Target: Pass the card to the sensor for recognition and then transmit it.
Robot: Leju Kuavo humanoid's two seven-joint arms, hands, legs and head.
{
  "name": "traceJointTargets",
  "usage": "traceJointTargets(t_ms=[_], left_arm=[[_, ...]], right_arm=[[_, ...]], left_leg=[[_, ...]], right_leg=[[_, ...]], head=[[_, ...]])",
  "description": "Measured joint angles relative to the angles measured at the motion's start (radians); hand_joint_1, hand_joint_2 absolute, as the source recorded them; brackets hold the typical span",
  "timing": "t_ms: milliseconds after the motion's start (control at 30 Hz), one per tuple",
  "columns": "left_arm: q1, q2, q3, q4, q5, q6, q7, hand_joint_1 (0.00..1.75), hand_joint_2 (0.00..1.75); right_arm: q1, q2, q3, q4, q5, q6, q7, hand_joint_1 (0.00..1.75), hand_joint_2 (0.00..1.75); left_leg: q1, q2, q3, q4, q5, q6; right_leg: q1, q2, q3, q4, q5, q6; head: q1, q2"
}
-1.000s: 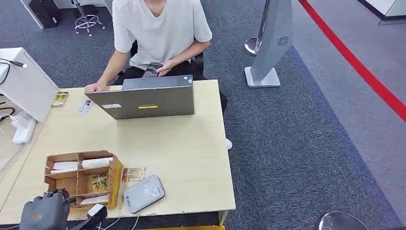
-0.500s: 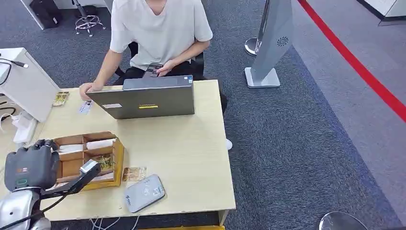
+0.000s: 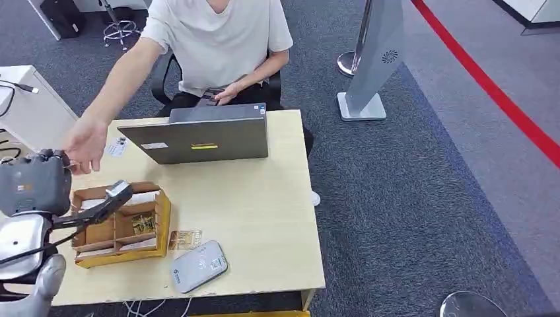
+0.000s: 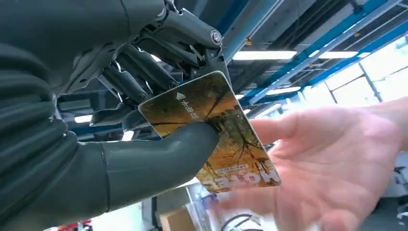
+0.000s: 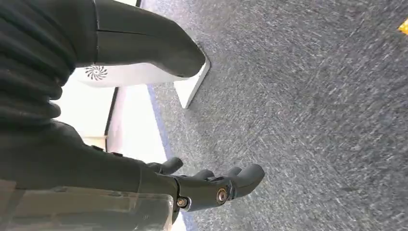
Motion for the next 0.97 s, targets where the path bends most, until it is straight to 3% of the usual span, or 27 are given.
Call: traceJointTargets(t_ms=[100, 333, 767, 800, 967], left_arm=[[-0.068, 0.022, -0.053, 0.067, 0.0, -0.01, 0.032, 1.75, 1.75], [-0.166, 0.021, -0.135, 0.137, 0.0, -0.042, 0.039, 1.75, 1.75], [-0.2, 0.019, -0.165, 0.173, 0.0, -0.047, 0.043, 1.75, 1.75], [-0.202, 0.017, -0.168, 0.173, 0.0, -0.05, 0.039, 0.0, 1.75], [-0.215, -0.004, -0.175, 0.173, 0.0, -0.057, -0.003, 0.0, 1.75]], right_arm=[[-0.001, -0.006, 0.004, 0.0, 0.0, 0.006, 0.007, 0.0, 1.75], [-0.004, -0.013, 0.011, 0.0, 0.0, 0.018, 0.014, 0.0, 1.75], [-0.003, -0.016, 0.011, 0.0, 0.0, 0.018, 0.014, 0.0, 1.75], [-0.003, -0.016, 0.011, 0.0, 0.0, 0.019, 0.014, 0.0, 1.75], [-0.005, -0.016, 0.017, 0.0, 0.0, 0.021, 0.004, 0.0, 1.75]], left_leg=[[0.0, 0.0, 0.0, 0.0, 0.0, 0.0], [0.0, 0.003, -0.002, 0.001, 0.0, 0.0], [0.0, 0.005, -0.005, 0.001, -0.001, 0.002], [0.0, 0.005, -0.005, 0.001, -0.001, 0.002], [0.0, 0.004, -0.006, 0.001, -0.001, 0.002]], right_leg=[[0.0, 0.001, 0.0, 0.0, 0.0, 0.0], [0.0, 0.004, -0.002, 0.0, 0.0, 0.001], [0.0, 0.007, -0.005, -0.001, 0.0, 0.001], [0.0, 0.007, -0.006, -0.001, 0.0, 0.001], [0.0, 0.006, -0.006, -0.002, 0.0, 0.001]], head=[[0.0, 0.0], [0.0, 0.0], [0.0, 0.0], [0.0, 0.0], [0.0, 0.0]])
